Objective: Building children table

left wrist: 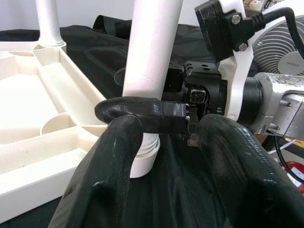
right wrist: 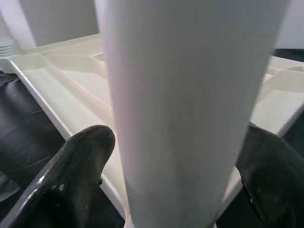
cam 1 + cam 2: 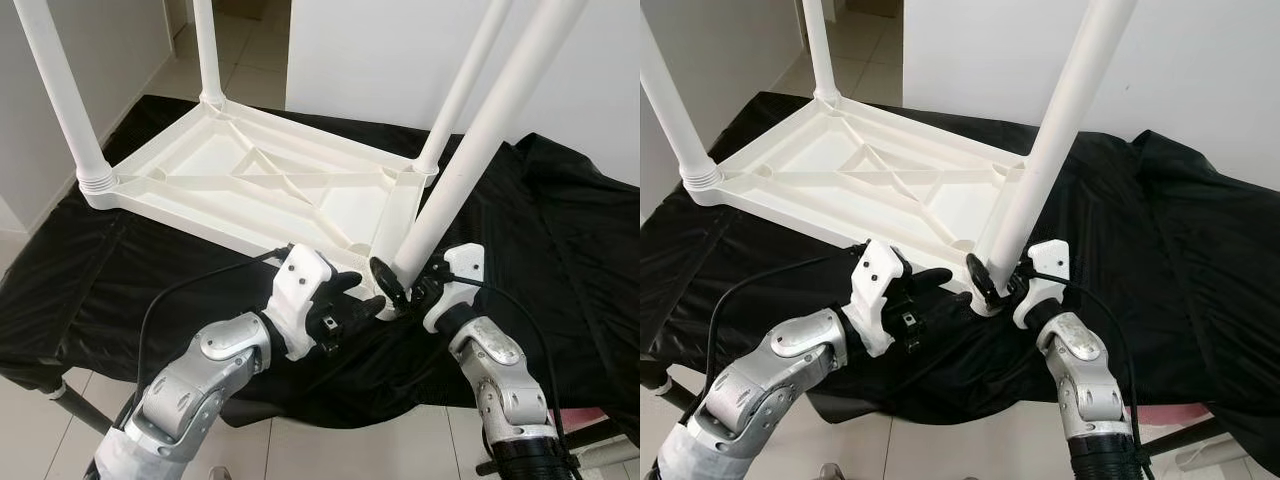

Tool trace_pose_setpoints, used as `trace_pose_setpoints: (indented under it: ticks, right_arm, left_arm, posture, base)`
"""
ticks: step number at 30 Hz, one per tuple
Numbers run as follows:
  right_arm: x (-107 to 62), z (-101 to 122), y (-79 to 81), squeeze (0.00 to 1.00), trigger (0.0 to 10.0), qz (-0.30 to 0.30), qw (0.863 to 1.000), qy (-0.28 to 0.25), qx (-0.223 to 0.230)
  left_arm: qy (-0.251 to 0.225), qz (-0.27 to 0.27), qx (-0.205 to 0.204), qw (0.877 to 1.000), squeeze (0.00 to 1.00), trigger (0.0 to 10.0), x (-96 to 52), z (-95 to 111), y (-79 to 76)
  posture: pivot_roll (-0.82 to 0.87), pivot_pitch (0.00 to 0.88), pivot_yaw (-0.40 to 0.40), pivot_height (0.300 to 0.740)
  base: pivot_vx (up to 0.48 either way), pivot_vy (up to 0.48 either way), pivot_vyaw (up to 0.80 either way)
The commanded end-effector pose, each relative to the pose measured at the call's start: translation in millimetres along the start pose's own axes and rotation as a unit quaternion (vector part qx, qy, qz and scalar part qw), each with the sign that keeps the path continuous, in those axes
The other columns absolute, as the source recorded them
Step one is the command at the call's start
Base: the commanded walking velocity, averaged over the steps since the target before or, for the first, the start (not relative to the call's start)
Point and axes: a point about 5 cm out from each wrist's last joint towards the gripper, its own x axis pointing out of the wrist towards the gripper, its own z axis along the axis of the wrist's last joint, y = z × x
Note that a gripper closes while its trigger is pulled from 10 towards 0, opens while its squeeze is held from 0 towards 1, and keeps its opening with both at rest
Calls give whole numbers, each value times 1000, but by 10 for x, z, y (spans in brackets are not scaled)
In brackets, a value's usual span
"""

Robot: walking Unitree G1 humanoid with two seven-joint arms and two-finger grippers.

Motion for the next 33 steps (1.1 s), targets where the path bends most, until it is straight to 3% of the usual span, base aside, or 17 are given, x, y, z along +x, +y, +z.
trace_pose_setpoints:
  ticks: [1,2,3,5,6,13,21,22,24,25,33]
  right_arm:
    - [72,-56,1,0,10000,29,999,13,-14]
    - [126,-85,12,0,8314,50,998,22,-23]
    - [157,-100,18,0,4431,68,997,25,-30]
    - [169,-108,24,0,4431,78,996,28,-35]
    - [175,-111,15,0,0,78,996,28,-38]
    - [187,-146,-46,0,0,83,996,30,-28]
    - [179,-177,-3,0,0,100,994,28,-19]
    - [174,-170,2,0,4275,101,994,26,-20]
    - [174,-170,2,0,4275,101,994,26,-20]
    - [175,-161,1,0,10000,100,995,22,-20]
    - [131,-169,134,0,10000,55,998,6,-3]
  left_arm:
    - [6,-17,7,1000,0,10000,23,-12,-8]
    - [9,-21,10,1000,0,10000,31,-14,-10]
    - [10,-23,12,1000,0,10000,34,-15,-14]
    - [11,-25,13,1000,0,10000,34,-17,-19]
    - [12,-25,14,1000,0,10000,30,-21,-23]
    - [12,-23,14,1000,0,10000,53,-31,-24]
    - [9,-21,19,1000,0,10000,74,-20,6]
    - [9,-21,20,1000,0,10000,77,-22,15]
    - [9,-21,20,1000,0,10000,77,-22,15]
    - [9,-20,20,1000,0,10000,78,-24,24]
    - [6,-16,21,1000,0,10000,112,-48,58]
  posture:
    - [3,38,-61,740]
    - [7,38,-58,740]
    - [7,38,-58,740]
    - [8,37,-58,740]
    - [9,36,-60,740]
    - [12,27,-65,740]
    - [10,14,-69,740]
    - [9,13,-70,740]
    - [9,13,-70,740]
    - [6,10,-73,740]
    - [-3,0,-83,740]
  base:
    - [0,0,0]
    - [0,0,0]
    - [0,0,0]
    - [0,0,0]
    - [0,0,0]
    - [0,0,0]
    - [0,0,0]
    - [0,0,0]
    - [0,0,0]
    - [0,0,0]
    - [0,0,0]
